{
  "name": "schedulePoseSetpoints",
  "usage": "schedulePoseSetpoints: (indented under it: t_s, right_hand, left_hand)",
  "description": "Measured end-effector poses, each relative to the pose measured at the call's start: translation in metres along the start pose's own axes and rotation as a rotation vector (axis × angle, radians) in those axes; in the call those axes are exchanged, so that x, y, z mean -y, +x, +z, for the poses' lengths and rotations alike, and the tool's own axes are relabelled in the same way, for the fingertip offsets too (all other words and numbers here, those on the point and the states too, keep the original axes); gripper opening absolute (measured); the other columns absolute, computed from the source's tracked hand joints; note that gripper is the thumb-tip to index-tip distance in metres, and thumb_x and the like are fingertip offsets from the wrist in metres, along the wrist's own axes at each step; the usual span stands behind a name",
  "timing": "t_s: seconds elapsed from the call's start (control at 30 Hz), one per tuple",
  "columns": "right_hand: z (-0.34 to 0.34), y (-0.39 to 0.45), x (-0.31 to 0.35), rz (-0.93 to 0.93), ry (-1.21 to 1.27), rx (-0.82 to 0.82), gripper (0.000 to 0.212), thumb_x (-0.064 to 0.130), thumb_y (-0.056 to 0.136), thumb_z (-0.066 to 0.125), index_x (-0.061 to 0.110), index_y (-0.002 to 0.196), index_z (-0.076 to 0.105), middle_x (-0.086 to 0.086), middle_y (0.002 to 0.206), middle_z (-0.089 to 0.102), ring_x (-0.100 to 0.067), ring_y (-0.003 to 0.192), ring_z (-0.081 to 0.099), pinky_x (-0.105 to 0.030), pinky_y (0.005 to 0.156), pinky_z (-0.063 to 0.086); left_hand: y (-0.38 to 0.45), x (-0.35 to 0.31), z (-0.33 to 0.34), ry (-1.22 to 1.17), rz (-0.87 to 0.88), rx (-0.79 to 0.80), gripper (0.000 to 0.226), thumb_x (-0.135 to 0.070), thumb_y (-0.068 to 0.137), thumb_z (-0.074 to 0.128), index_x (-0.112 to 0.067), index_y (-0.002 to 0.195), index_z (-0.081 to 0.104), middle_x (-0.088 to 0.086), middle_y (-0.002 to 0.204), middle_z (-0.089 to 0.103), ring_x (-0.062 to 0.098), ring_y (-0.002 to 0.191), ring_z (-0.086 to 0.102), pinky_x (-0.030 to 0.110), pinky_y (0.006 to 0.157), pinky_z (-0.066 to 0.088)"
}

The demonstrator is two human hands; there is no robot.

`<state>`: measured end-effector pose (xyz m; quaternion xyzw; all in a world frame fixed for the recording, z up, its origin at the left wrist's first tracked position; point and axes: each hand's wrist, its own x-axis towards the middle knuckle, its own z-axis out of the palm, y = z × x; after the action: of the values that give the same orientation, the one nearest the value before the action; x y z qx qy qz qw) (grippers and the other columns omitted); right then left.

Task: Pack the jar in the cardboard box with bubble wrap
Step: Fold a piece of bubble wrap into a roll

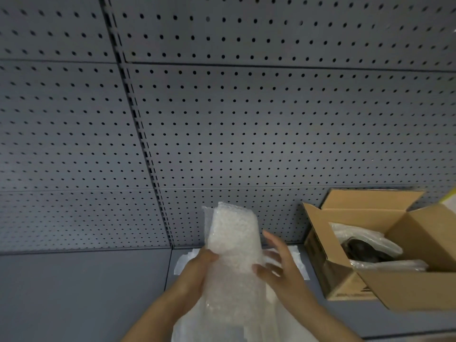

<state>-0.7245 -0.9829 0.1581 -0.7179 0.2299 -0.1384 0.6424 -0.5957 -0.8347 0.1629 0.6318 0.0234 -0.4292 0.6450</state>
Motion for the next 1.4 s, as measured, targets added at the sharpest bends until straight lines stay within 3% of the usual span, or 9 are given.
schedulePoseSetpoints:
  t_s: [0.13,0.43,0.6,0.83,0.93,1.0,1.13,1.27,1.4]
  right_hand:
    - [-0.015,-0.004,0.01,0.104,0.008,0.293,0.08,0.042,0.067,0.079,0.05,0.134,0.035,0.009,0.137,0.044,-0.007,0.112,0.059,-0.029,0.086,0.055]
    - [-0.032,-0.009,0.008,0.299,-0.002,0.36,0.096,0.011,0.055,0.092,0.03,0.135,0.043,-0.001,0.13,0.056,-0.014,0.111,0.064,-0.035,0.092,0.055]
    - [-0.03,-0.006,0.007,0.192,-0.323,0.177,0.067,0.023,0.054,0.084,0.023,0.117,0.061,0.007,0.109,0.068,-0.007,0.098,0.067,-0.019,0.08,0.053]
    - [-0.031,-0.012,0.008,0.029,-0.499,-0.001,0.029,0.031,0.052,0.078,0.039,0.078,0.066,0.006,0.098,0.063,-0.003,0.097,0.059,-0.016,0.082,0.047]
    - [-0.036,-0.013,0.014,0.039,-0.467,-0.024,0.031,0.019,0.056,0.082,0.031,0.08,0.066,0.006,0.107,0.059,0.006,0.102,0.055,-0.007,0.085,0.043]
    - [-0.04,-0.016,0.022,0.092,-0.369,-0.062,0.031,0.008,0.063,0.079,0.023,0.087,0.067,0.0,0.097,0.069,-0.005,0.087,0.066,-0.022,0.075,0.051]
    - [-0.051,-0.026,0.029,0.149,-0.182,-0.084,0.04,0.021,0.063,0.079,0.018,0.1,0.065,-0.004,0.093,0.074,-0.015,0.085,0.071,-0.027,0.07,0.056]
    - [-0.072,-0.035,0.028,0.209,0.095,-0.035,0.062,0.035,0.055,0.081,0.022,0.111,0.06,0.006,0.098,0.076,-0.01,0.09,0.072,-0.021,0.069,0.056]
    - [-0.102,-0.038,0.031,0.179,0.406,0.028,0.091,0.027,0.052,0.091,0.017,0.131,0.047,-0.012,0.123,0.066,-0.031,0.112,0.064,-0.043,0.088,0.056]
  left_hand:
    - [-0.008,-0.006,0.0,0.042,-0.038,0.147,0.032,-0.02,0.097,0.045,-0.006,0.121,0.061,0.02,0.111,0.069,0.035,0.104,0.064,0.043,0.087,0.053]
    - [-0.008,-0.004,-0.005,0.157,0.188,0.487,0.071,-0.02,0.096,0.057,-0.074,0.128,0.023,-0.022,0.144,0.039,0.013,0.127,0.053,0.04,0.103,0.048]
    - [-0.006,-0.007,-0.001,0.501,0.307,0.632,0.084,-0.024,0.079,0.076,-0.07,0.129,0.027,-0.023,0.146,0.032,-0.011,0.121,0.049,0.012,0.095,0.045]
    - [0.007,0.0,0.004,0.883,0.524,0.357,0.087,-0.027,0.064,0.087,-0.065,0.12,0.032,-0.017,0.126,0.037,0.002,0.11,0.046,0.021,0.102,0.045]
    - [0.009,-0.002,0.012,0.978,0.708,0.224,0.067,-0.036,0.064,0.079,-0.072,0.103,0.04,-0.02,0.125,0.023,0.001,0.123,0.023,0.023,0.112,0.024]
    - [0.011,-0.008,0.016,0.942,0.702,0.259,0.058,-0.047,0.057,0.073,-0.071,0.101,0.045,-0.02,0.137,0.026,0.001,0.132,0.023,0.027,0.113,0.025]
    - [0.016,-0.016,0.027,0.744,0.484,0.408,0.051,-0.043,0.056,0.073,-0.056,0.102,0.055,0.0,0.108,0.065,0.017,0.1,0.064,0.034,0.088,0.057]
    - [0.018,-0.014,0.054,0.679,0.397,0.428,0.037,-0.027,0.079,0.072,-0.049,0.1,0.05,-0.009,0.099,0.058,0.004,0.084,0.06,0.013,0.07,0.055]
    - [0.021,-0.021,0.093,0.614,0.376,0.295,0.026,-0.017,0.085,0.069,-0.031,0.101,0.054,0.003,0.095,0.057,0.009,0.066,0.057,0.015,0.052,0.049]
